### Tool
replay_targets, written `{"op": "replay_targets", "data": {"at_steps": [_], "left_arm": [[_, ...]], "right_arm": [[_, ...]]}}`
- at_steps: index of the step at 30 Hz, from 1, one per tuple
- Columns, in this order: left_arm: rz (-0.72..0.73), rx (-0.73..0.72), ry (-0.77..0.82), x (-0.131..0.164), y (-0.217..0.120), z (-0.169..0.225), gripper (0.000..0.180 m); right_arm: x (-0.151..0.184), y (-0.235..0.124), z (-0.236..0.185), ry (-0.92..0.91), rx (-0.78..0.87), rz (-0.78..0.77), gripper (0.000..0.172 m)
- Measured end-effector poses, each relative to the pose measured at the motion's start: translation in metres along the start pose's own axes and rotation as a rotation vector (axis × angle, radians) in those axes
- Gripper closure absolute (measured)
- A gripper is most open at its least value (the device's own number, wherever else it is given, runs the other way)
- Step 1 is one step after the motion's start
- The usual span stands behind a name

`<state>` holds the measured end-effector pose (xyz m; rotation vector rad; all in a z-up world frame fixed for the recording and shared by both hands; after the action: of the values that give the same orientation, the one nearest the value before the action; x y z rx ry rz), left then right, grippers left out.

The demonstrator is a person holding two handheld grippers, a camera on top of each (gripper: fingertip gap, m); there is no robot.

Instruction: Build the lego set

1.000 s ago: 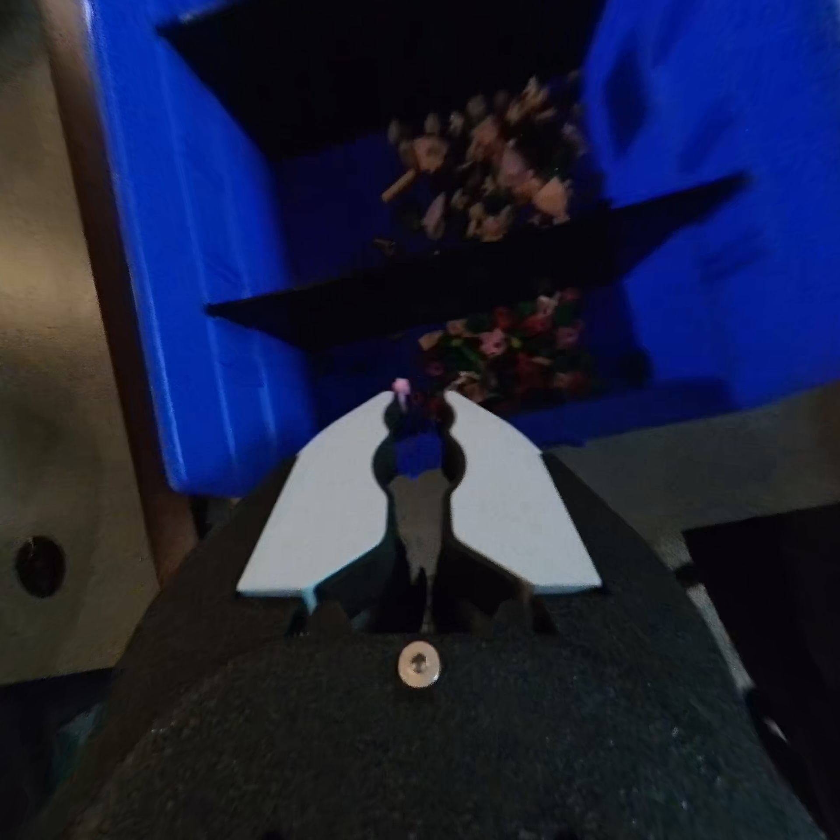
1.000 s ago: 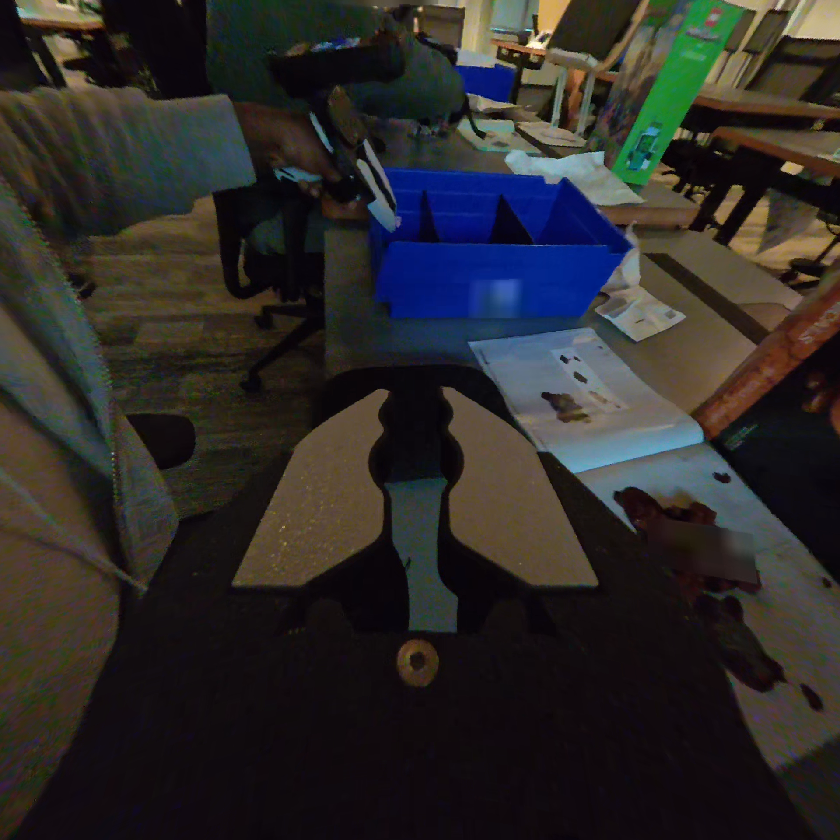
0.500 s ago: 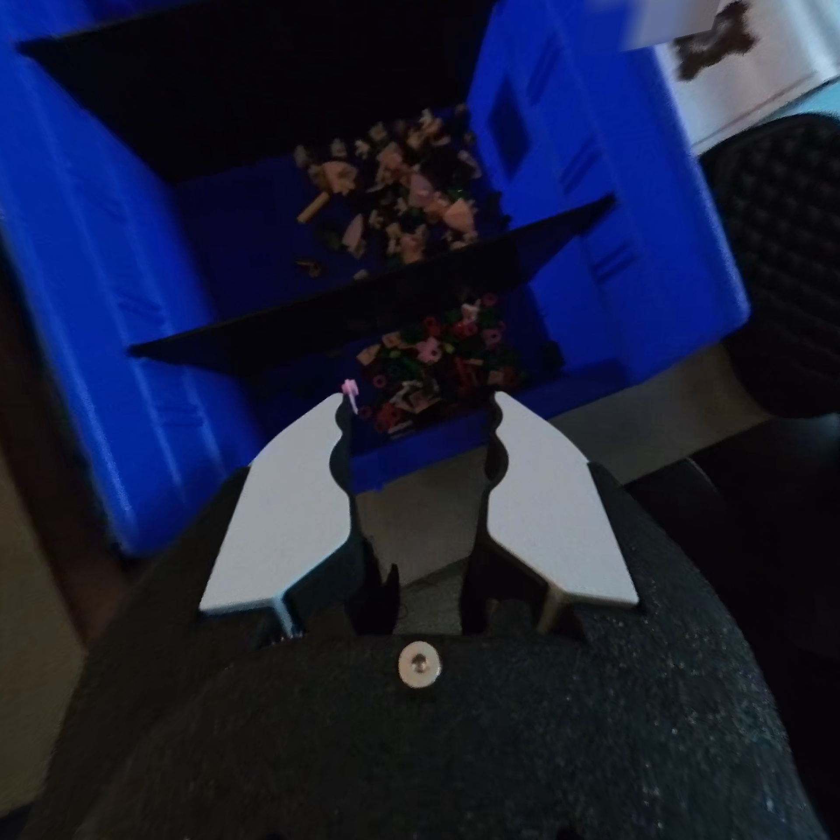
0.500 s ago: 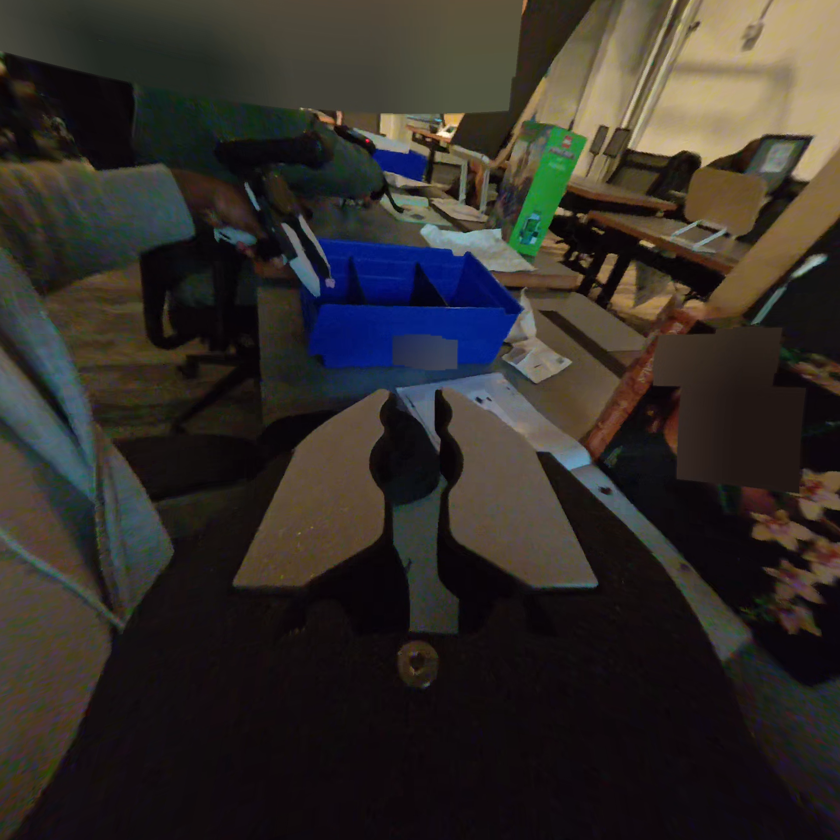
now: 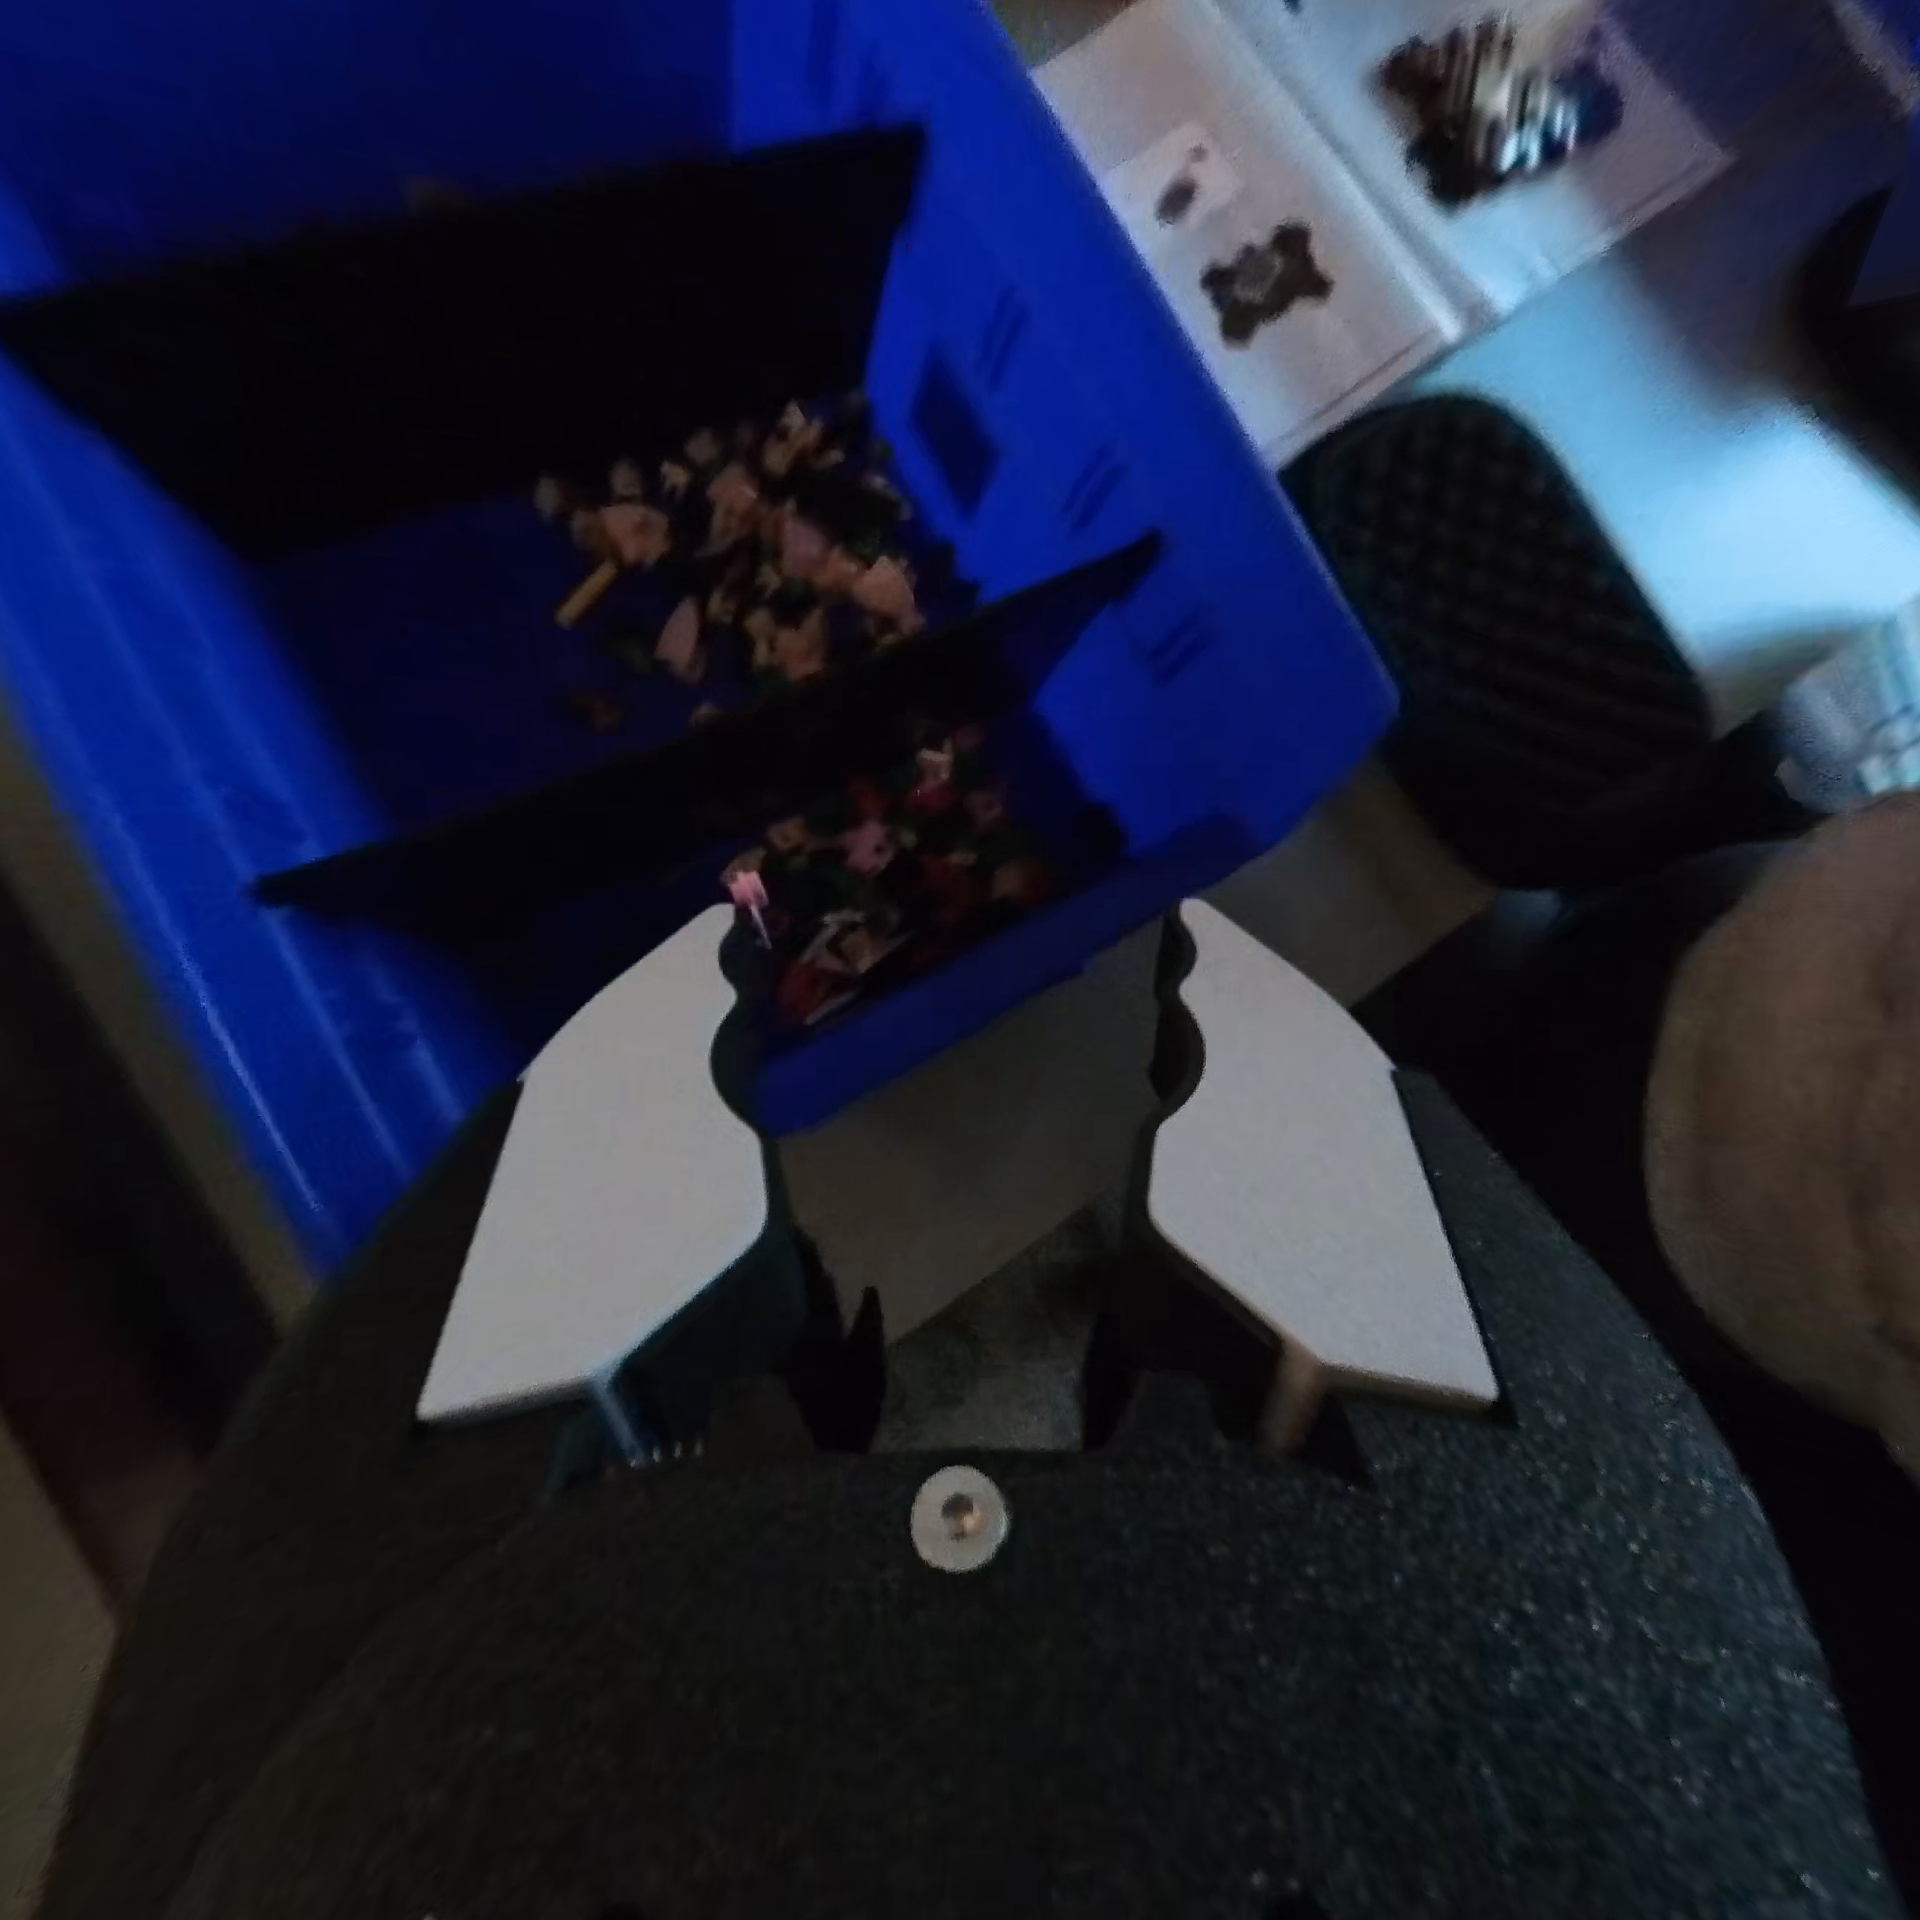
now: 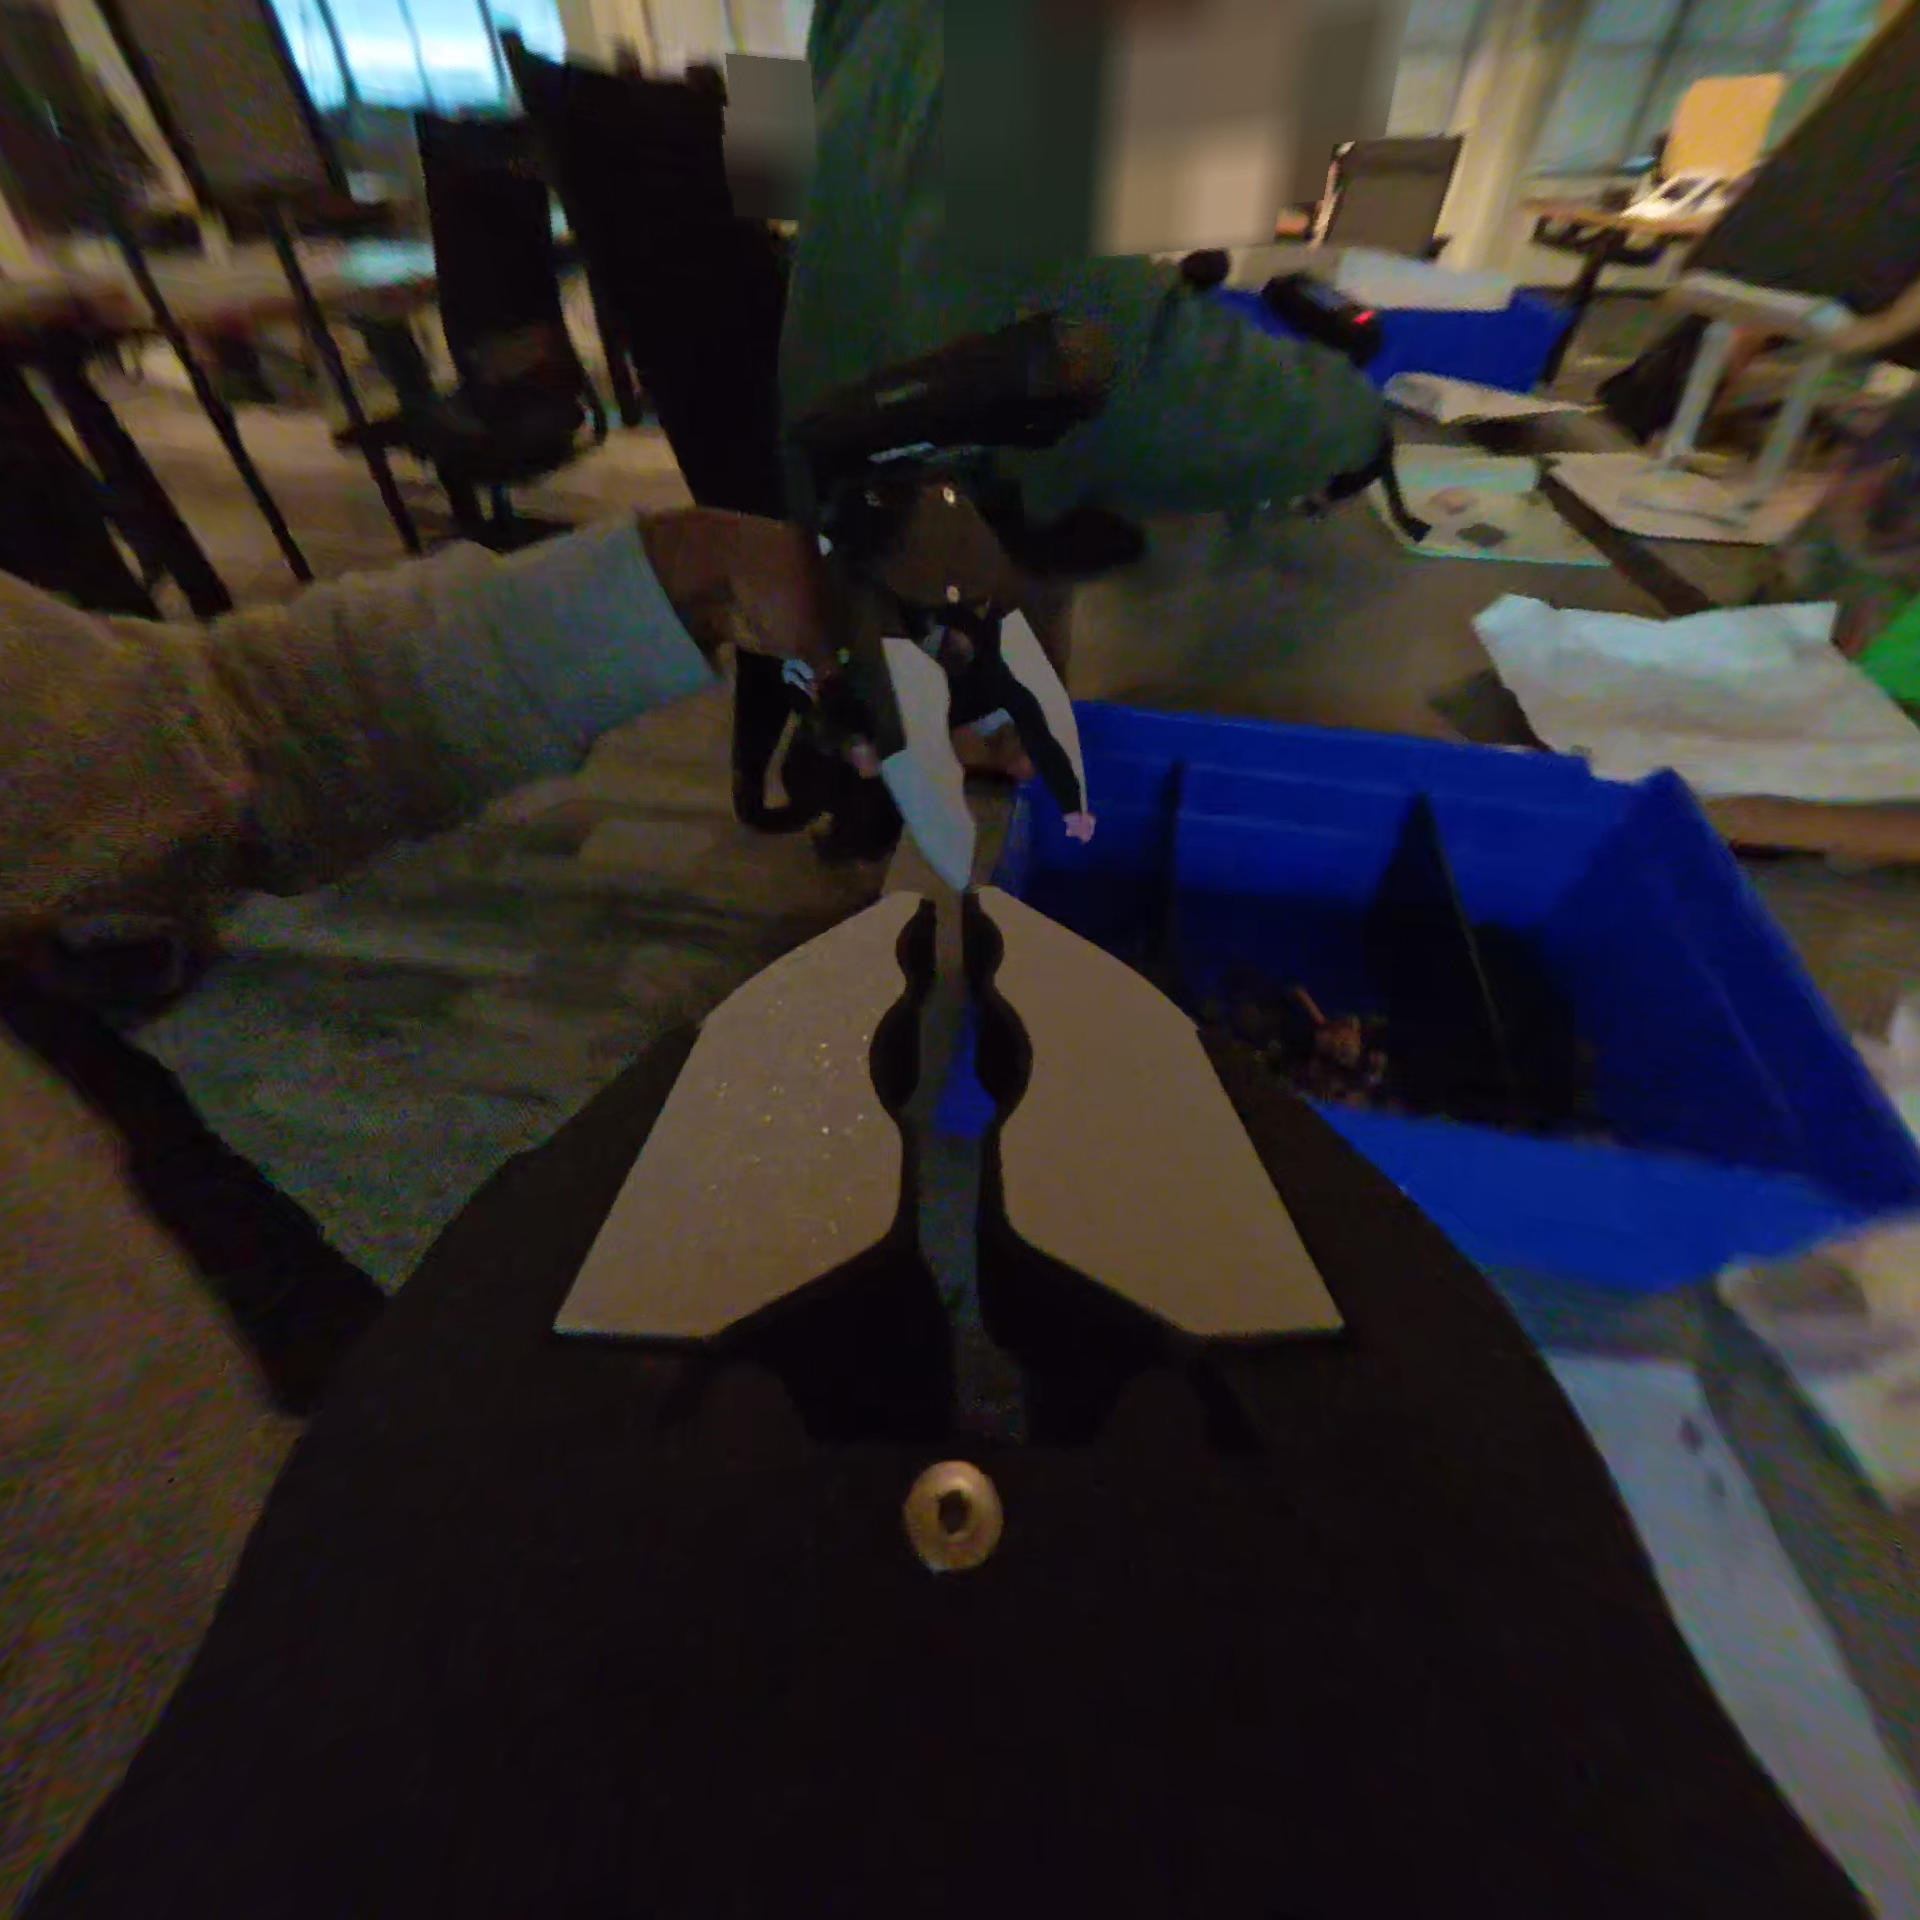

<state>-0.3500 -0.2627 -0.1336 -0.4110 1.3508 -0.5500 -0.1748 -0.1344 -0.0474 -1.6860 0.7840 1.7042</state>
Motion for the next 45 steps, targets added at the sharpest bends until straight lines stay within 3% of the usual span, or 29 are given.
{"op": "replay_targets", "data": {"at_steps": [3,7,11,14,18,22,25,29,32,35,39,45], "left_arm": [[-0.030,-0.011,0.062,0.012,-0.002,0.001,0.104],[-0.025,-0.005,0.102,0.015,-0.009,0.002,0.106],[-0.010,-0.017,0.148,0.015,-0.014,0.001,0.107],[0.042,-0.035,0.157,0.012,-0.018,-0.004,0.111],[0.191,-0.096,0.184,-0.003,-0.031,-0.002,0.131],[0.359,-0.106,0.263,-0.018,-0.046,0.026,0.170],[0.431,-0.123,0.277,-0.025,-0.042,0.043,0.180],[0.436,-0.127,0.287,-0.040,-0.012,0.042,0.180],[0.364,-0.124,0.285,-0.063,0.009,0.034,0.169],[0.230,-0.257,0.301,-0.083,0.014,0.020,0.137],[0.201,-0.419,0.267,-0.099,0.011,0.020,0.128],[0.344,-0.327,0.155,-0.112,0.060,0.101,0.110]], "right_arm": [[0.016,0.076,0.024,-0.121,-0.007,-0.218,0.168],[0.058,0.156,0.044,-0.006,-0.083,-0.453,0.166],[0.075,0.188,0.050,-0.048,-0.096,-0.551,0.166],[0.068,0.182,0.056,-0.112,-0.066,-0.564,0.166],[0.023,0.121,0.059,-0.133,-0.019,-0.446,0.166],[-0.009,0.010,0.047,-0.166,0.060,-0.348,0.161],[-0.011,-0.070,0.043,-0.192,0.237,-0.278,0.160],[0.019,-0.155,0.049,-0.132,0.541,-0.242,0.152],[0.034,-0.213,0.052,-0.092,0.815,-0.257,0.148],[0.040,-0.250,0.054,-0.071,0.971,-0.236,0.148],[0.058,-0.268,0.066,-0.020,0.947,-0.218,0.146],[0.057,-0.280,0.046,0.001,0.845,-0.160,0.144]]}}
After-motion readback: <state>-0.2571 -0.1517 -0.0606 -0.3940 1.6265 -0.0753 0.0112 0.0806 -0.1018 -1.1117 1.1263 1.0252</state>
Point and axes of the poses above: each gripper's, where its closed fingertips meet, y out along the fingers, x out of its underside, z = x × y across the jaws, the point moved 5 cm from there along -y, back along the fingers, and after that the axes turned 12 degrees about z, right-handed, at the moved point
